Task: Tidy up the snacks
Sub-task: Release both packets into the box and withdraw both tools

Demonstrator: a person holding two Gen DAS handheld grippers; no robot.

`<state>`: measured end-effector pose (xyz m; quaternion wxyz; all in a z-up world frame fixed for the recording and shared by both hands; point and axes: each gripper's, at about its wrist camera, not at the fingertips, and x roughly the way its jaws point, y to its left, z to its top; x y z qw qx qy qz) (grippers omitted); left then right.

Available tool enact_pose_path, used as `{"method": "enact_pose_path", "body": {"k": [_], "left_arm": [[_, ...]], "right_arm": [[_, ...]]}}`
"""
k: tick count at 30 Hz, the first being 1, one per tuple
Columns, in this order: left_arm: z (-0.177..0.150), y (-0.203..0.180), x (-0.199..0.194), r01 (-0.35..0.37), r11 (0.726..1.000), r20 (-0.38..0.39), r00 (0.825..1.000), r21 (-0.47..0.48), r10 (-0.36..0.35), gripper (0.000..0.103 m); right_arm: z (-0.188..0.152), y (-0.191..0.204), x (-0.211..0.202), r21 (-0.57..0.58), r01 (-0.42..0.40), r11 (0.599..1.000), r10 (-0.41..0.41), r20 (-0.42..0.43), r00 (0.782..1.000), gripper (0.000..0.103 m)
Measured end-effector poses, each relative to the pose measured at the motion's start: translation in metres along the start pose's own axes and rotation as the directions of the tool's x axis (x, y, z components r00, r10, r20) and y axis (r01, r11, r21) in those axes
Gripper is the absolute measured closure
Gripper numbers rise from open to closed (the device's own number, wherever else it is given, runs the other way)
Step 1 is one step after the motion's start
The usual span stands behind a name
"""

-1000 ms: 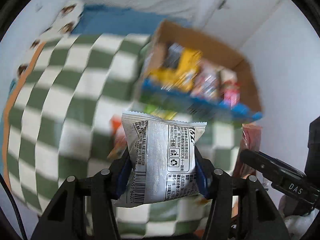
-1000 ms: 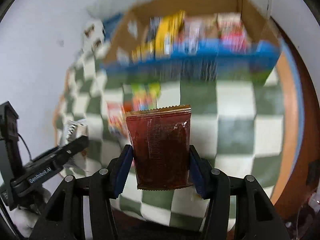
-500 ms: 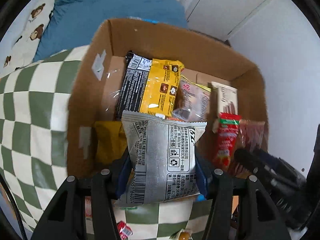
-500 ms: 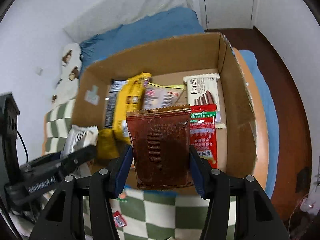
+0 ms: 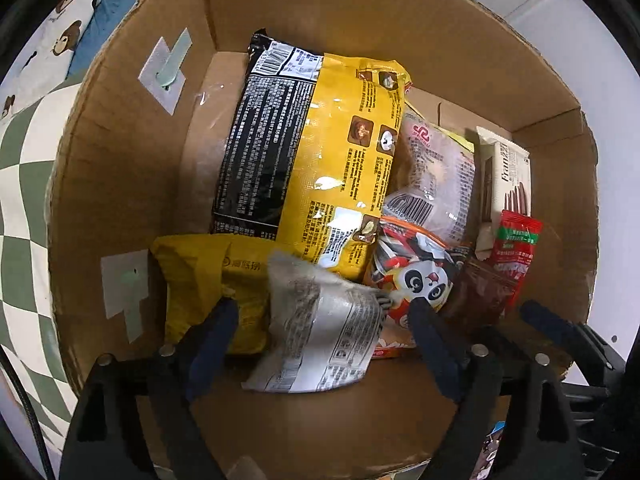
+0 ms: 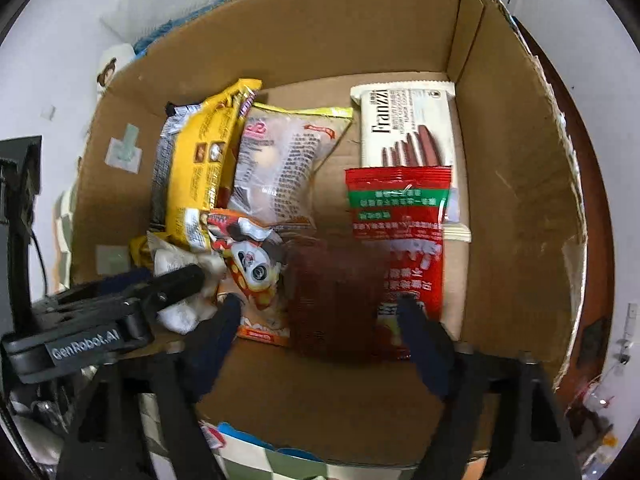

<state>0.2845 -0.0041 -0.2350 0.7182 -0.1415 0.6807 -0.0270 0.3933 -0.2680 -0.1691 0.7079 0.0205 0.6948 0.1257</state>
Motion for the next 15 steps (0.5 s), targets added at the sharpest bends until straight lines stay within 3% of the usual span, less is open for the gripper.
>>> {"method": "enact_pose_path", "body": {"k": [8,15], "left_arm": [[-0.009,-0.008,-0.018,-0.044,0.999,0.071,0.997,0.014,0.043,0.015],[-0.035,-0.019,-0.063,-0.112,0.993,0.232,0.968,0.047,0.098,0.015]], "right_arm": [[-0.008,-0.003,-0.014,-0.011,0.028,1.000,-0.028,0.024,0.999,0.015],[-0.025,-0.007,-0.048,-0.015,0.085,0.996,-0.082,0.116,0.990,0.015]]}}
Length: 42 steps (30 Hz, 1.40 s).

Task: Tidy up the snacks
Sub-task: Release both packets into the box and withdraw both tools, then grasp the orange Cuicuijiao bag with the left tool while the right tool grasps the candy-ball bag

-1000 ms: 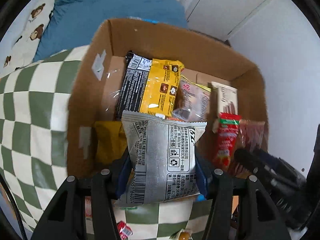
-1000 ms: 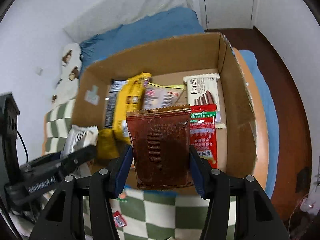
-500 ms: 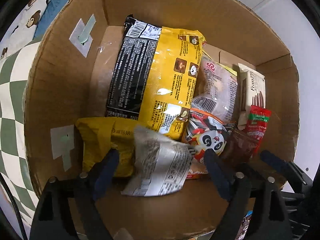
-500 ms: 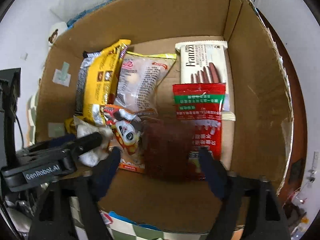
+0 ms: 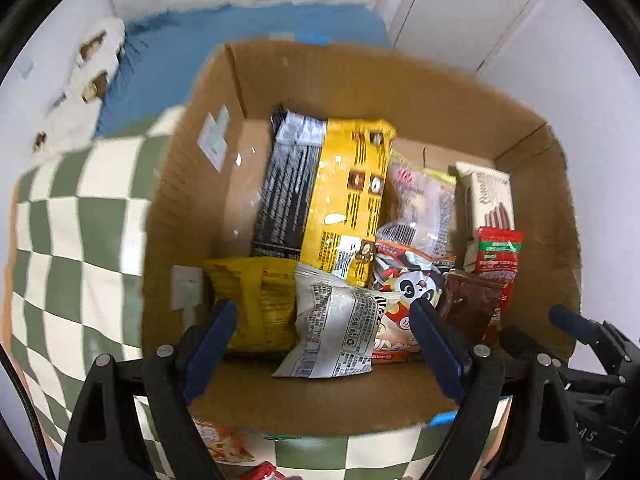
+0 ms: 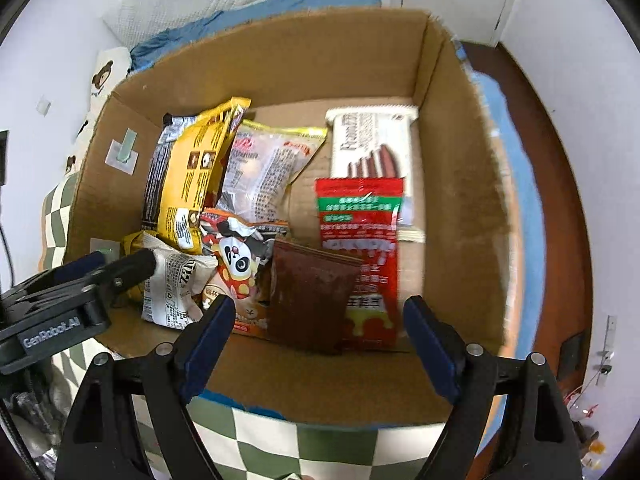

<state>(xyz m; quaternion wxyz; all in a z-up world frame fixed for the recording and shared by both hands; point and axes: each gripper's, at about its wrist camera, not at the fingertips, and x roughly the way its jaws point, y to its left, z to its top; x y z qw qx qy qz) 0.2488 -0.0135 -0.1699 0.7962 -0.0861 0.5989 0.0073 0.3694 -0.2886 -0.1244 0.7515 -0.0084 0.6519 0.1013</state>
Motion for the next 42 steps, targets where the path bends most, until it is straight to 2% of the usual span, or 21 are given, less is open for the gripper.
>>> {"method": "enact_pose_path", "body": {"k": [6,11,19,22,27,30,34,38,42], "left_arm": [[-0.025,-0.002,-0.042,-0.026,1.000,0.144,0.989,0.007,0.025,0.015],[-0.040,-0.005,-0.079,-0.073,0.997,0.251,0.966,0.035,0.062,0.015],[-0.069,-0.009,-0.115,-0.090,0.994,0.338,0.939,0.061,0.064,0.015],[-0.079,-0.012,-0.130,-0.091,0.994,0.365,0.929,0.065,0.061,0.015],[-0.091,-0.016,-0.149,-0.078,0.995,0.396,0.917,0.066,0.046,0.015],[-0.098,-0.015,-0.155,-0.073,0.995,0.392,0.919,0.065,0.041,0.015],[-0.112,0.007,-0.144,-0.046,0.998,0.340,0.940,0.031,0.033,0.015],[-0.130,0.049,-0.103,-0.134,0.990,0.237,0.962,-0.035,0.138,0.009],[-0.142,0.093,-0.058,-0.207,0.972,0.124,0.967,-0.114,0.221,0.009]], "right_arm": [[-0.018,-0.001,-0.037,-0.001,0.032,0.999,-0.032,0.097,0.995,0.015],[-0.038,0.003,-0.072,-0.005,0.055,0.998,-0.053,0.190,0.980,0.015],[-0.069,0.012,-0.129,-0.024,0.054,0.998,-0.043,0.316,0.948,0.015],[-0.080,0.016,-0.145,-0.025,0.063,0.998,-0.050,0.359,0.932,0.007],[-0.094,0.017,-0.169,-0.022,0.040,0.999,-0.028,0.399,0.917,0.007],[-0.101,0.018,-0.177,-0.017,0.007,1.000,0.000,0.401,0.916,0.007],[-0.114,0.021,-0.164,-0.007,-0.063,0.998,0.062,0.347,0.936,0.007],[-0.126,0.034,-0.115,0.003,-0.138,0.990,0.133,0.224,0.965,0.007],[-0.132,0.056,-0.051,0.010,-0.185,0.983,0.183,0.112,0.977,0.007]]}}
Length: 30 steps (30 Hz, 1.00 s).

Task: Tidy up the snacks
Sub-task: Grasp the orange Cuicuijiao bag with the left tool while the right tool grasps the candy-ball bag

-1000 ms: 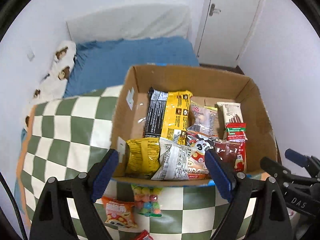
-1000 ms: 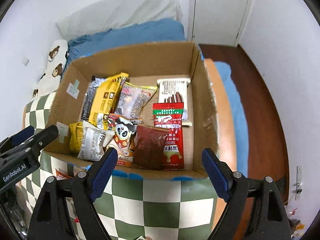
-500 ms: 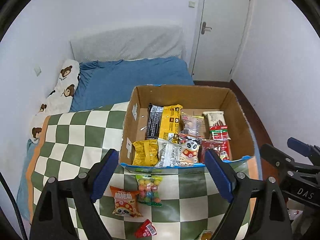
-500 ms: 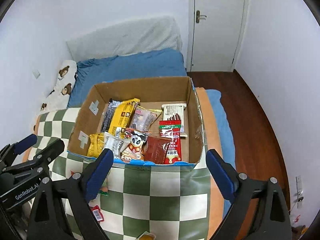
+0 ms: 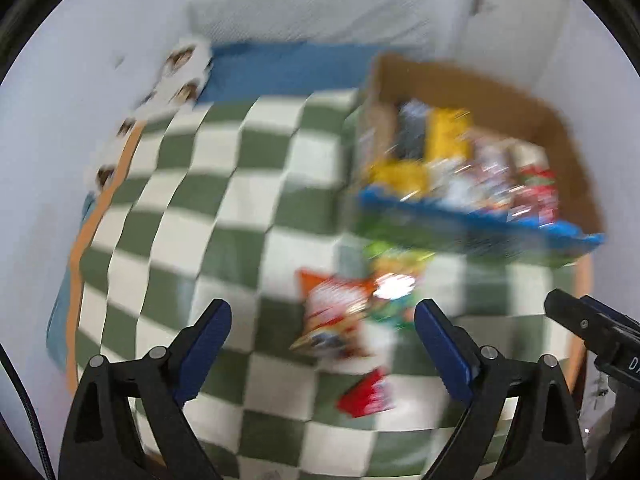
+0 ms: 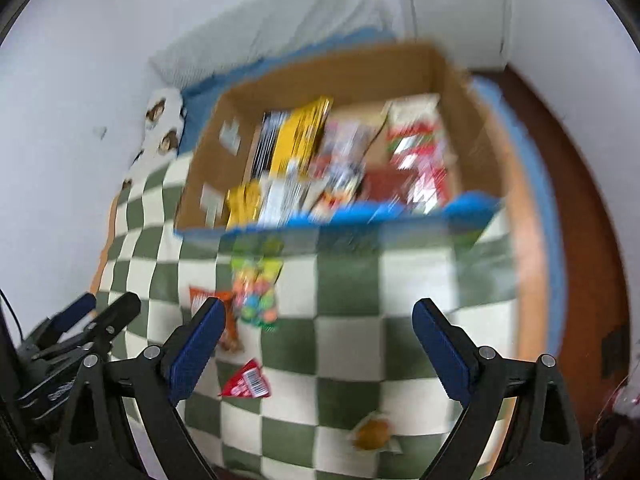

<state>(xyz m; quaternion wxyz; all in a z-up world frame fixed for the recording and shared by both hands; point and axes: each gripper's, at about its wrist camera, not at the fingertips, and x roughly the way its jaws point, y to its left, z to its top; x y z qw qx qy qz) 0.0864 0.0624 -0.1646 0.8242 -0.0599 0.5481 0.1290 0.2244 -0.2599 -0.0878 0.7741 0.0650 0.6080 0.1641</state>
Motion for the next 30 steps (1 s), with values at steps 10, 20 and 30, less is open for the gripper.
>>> {"method": "enact_pose_path", "body": {"k": [10,20,30], "left_arm": [[-0.015,0.045,0.065,-0.124,0.991,-0.114,0.986,-0.041,0.118,0.009],[-0.013,0.037,0.085,0.024,0.999,-0.184,0.982,-0.047,-0.032,0.009],[-0.008,-0.001,0.147,0.178,0.980,-0.316,0.928,-0.084,-0.196,0.020]], "right_arm": [[-0.004,0.054,0.141,-0.007,-0.006,1.000,0.006,-0.122,0.992,0.008],[-0.013,0.081,0.178,-0.087,0.060,0.994,-0.073,-0.150,0.986,0.049],[-0.048,0.012,0.146,-0.049,0.113,0.992,-0.121,-0.243,0.962,0.049]]}}
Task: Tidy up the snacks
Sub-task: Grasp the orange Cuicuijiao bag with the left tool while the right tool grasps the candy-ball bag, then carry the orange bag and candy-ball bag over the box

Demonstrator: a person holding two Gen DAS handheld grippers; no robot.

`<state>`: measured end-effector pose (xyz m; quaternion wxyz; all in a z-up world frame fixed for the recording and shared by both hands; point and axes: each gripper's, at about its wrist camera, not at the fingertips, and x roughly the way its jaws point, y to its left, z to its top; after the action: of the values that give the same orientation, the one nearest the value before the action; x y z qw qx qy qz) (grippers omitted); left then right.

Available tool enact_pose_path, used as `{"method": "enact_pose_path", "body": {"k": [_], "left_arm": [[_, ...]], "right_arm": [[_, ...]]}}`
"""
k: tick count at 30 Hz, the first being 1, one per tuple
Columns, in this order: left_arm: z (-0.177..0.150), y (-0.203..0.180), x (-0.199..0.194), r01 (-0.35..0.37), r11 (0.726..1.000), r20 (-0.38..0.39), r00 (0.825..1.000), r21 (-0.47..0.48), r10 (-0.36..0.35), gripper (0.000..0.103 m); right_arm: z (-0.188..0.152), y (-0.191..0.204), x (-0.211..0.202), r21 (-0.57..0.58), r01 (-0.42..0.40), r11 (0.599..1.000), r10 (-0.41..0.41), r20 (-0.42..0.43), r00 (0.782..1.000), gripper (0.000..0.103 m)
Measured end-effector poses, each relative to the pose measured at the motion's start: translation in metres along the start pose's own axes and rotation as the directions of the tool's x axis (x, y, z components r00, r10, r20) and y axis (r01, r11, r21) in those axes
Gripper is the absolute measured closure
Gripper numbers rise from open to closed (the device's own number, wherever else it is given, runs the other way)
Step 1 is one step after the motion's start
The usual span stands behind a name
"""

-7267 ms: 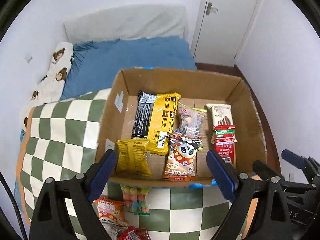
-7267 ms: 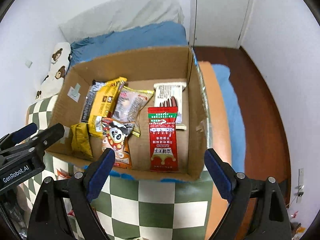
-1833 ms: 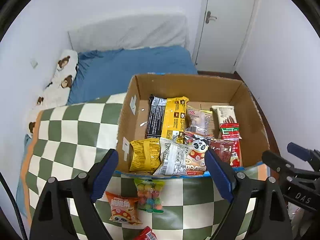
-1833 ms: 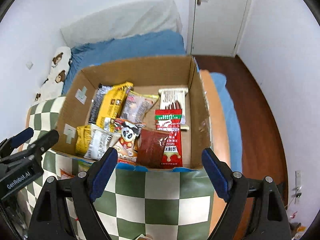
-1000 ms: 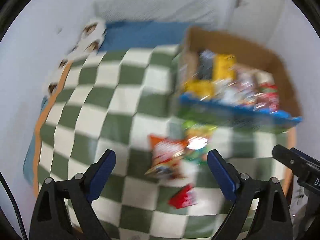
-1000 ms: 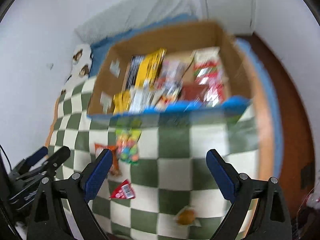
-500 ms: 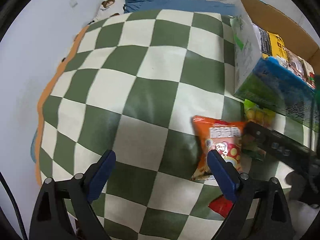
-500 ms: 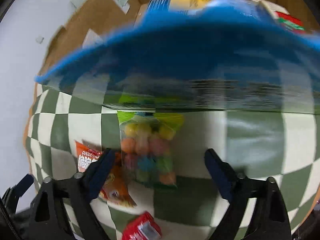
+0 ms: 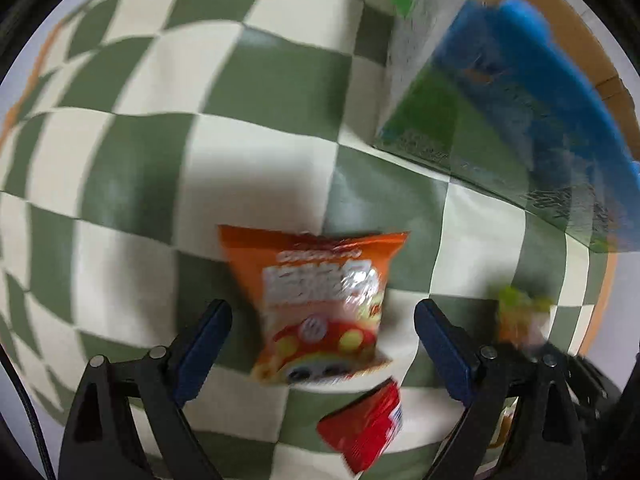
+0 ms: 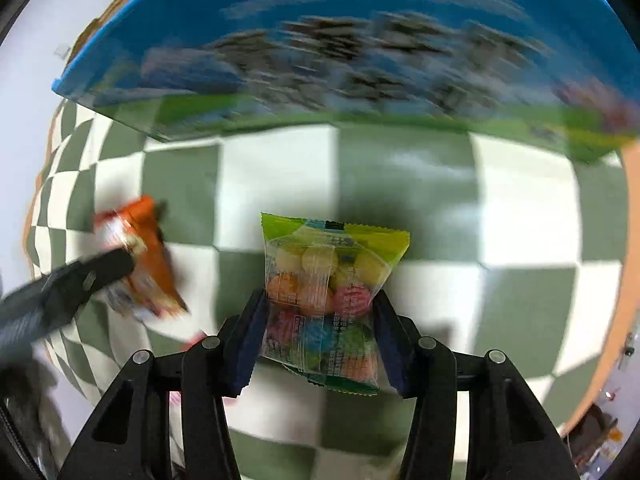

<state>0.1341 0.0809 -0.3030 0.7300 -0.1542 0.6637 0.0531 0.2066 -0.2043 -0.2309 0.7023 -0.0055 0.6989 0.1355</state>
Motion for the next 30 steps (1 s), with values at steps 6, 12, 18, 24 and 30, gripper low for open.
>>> {"method": "enact_pose_path", "body": {"k": [6,12,18,24,30], "left_arm": [[-0.019,0.001,0.005,-0.033,0.999,0.004,0.999,0.027,0.033,0.052],[-0.042,0.011,0.021,-0.055,0.998,-0.027,0.998,0.017,0.055,0.051],[-0.061,0.008,-0.005,-0.029,0.999,0.025,0.999,0.041,0.028,0.058],[-0.077,-0.009,-0.074,0.060,0.992,0.109,0.991,0.110,-0.072,0.058],[-0.018,-0.067,-0.157,0.170,0.963,0.211,0.954,0.208,-0.213,0.058]], "right_arm": [[0.006,-0.012,0.010,0.096,-0.062,0.993,0.065,-0.026,0.998,0.036],[0.003,0.004,0.032,0.060,0.033,0.998,-0.033,-0.007,0.999,0.037],[-0.023,0.000,0.013,0.057,0.005,0.998,-0.006,0.018,1.000,0.050],[-0.034,-0.028,-0.055,0.045,-0.115,0.992,0.111,0.087,0.990,0.050],[-0.001,-0.049,-0.163,-0.002,-0.186,0.982,0.182,0.228,0.956,0.050]]}}
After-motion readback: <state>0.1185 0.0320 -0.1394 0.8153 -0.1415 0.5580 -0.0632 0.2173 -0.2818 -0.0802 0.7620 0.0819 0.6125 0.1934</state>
